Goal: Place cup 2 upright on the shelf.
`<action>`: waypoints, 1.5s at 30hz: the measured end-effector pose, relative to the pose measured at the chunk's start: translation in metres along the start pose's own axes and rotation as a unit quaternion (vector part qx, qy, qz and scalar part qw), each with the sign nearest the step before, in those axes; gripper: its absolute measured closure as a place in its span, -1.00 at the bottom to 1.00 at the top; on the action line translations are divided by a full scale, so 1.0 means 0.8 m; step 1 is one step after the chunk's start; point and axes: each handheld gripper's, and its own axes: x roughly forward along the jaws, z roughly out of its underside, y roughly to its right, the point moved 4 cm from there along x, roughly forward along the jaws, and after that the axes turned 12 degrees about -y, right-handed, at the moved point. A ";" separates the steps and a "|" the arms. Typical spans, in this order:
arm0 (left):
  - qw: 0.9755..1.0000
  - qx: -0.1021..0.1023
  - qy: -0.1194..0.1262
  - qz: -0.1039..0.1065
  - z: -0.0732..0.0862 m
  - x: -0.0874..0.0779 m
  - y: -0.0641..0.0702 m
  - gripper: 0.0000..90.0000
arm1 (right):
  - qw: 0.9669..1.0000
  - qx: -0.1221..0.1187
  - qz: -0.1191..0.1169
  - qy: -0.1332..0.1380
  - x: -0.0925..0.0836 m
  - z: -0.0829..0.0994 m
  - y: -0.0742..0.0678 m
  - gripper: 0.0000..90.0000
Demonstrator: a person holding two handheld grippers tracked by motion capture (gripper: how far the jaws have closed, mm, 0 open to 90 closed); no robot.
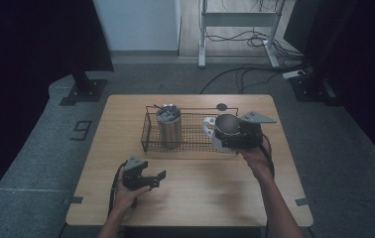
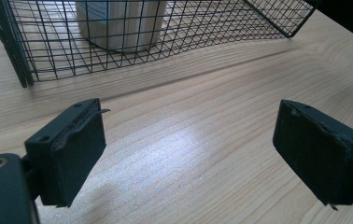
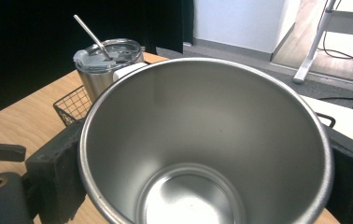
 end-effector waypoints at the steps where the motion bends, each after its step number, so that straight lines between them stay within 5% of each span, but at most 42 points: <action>1: 1.000 0.000 0.000 0.000 0.000 0.000 0.000 -0.79 | 1.000 0.000 0.001 0.000 0.001 -0.001 0.001 -0.86; 45: 1.000 0.003 -0.004 -0.001 0.002 -0.001 0.001 -0.78 | 1.000 0.009 0.013 -0.025 0.056 -0.029 0.042 -0.86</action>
